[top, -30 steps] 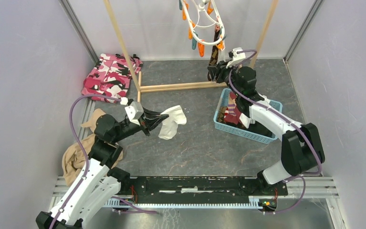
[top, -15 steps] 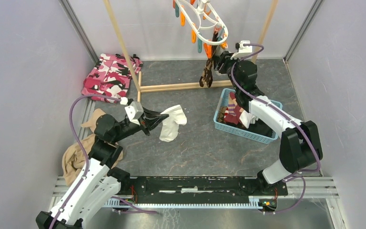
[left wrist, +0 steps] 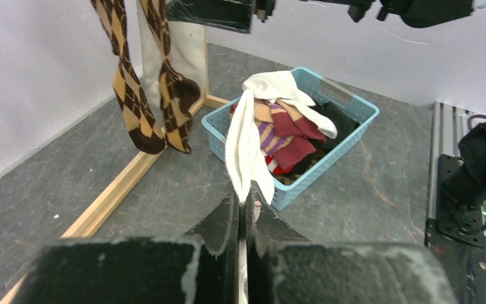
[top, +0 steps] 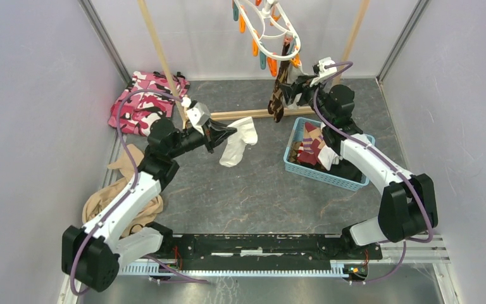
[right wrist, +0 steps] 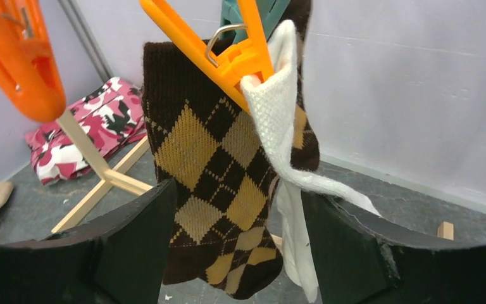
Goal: Clip the socks to the hanger
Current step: Open the clamp at the hanger.
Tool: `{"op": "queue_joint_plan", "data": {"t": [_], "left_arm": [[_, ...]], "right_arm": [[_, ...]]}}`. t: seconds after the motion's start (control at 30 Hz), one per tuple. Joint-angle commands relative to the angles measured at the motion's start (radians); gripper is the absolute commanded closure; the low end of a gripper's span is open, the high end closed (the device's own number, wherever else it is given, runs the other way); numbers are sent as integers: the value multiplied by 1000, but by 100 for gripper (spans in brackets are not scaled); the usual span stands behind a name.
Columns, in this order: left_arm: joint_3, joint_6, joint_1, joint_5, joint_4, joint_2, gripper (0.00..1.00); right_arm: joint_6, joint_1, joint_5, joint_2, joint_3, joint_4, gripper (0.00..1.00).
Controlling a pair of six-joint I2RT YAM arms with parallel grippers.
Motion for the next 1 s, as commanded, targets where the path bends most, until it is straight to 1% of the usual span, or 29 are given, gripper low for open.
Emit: {"op": "queue_joint_plan", "data": {"t": [0.0, 0.17, 0.27, 0.33, 0.4, 0.5, 0.73, 0.8, 0.87, 0.93, 0.97], "left_arm": [[88, 57, 2, -5, 158, 98, 98], [169, 91, 2, -8, 188, 213, 98], [206, 89, 3, -12, 213, 265, 98], [217, 82, 4, -15, 234, 286, 98], [229, 80, 4, -13, 249, 303, 98], [241, 89, 5, 6, 273, 324, 98], [290, 127, 12, 29, 260, 384, 98], [303, 127, 15, 34, 259, 403, 98], [316, 124, 15, 43, 258, 416, 98], [324, 129, 17, 54, 254, 422, 98], [324, 130, 17, 55, 255, 425, 98]], "right_arm": [[-76, -8, -157, -36, -12, 27, 21], [-65, -28, -307, 6, 10, 82, 18], [-32, -33, -313, 51, 59, 75, 18], [-7, -34, -273, 75, 85, 56, 19], [9, -38, -272, 82, 88, 71, 19], [16, -44, -330, 87, 79, 122, 19], [37, -69, -483, 119, 84, 185, 18], [37, -74, -482, 131, 89, 177, 17], [40, -88, -445, 134, 90, 161, 17], [32, -100, -346, 120, 88, 124, 16], [17, -108, -320, 112, 91, 102, 16]]}}
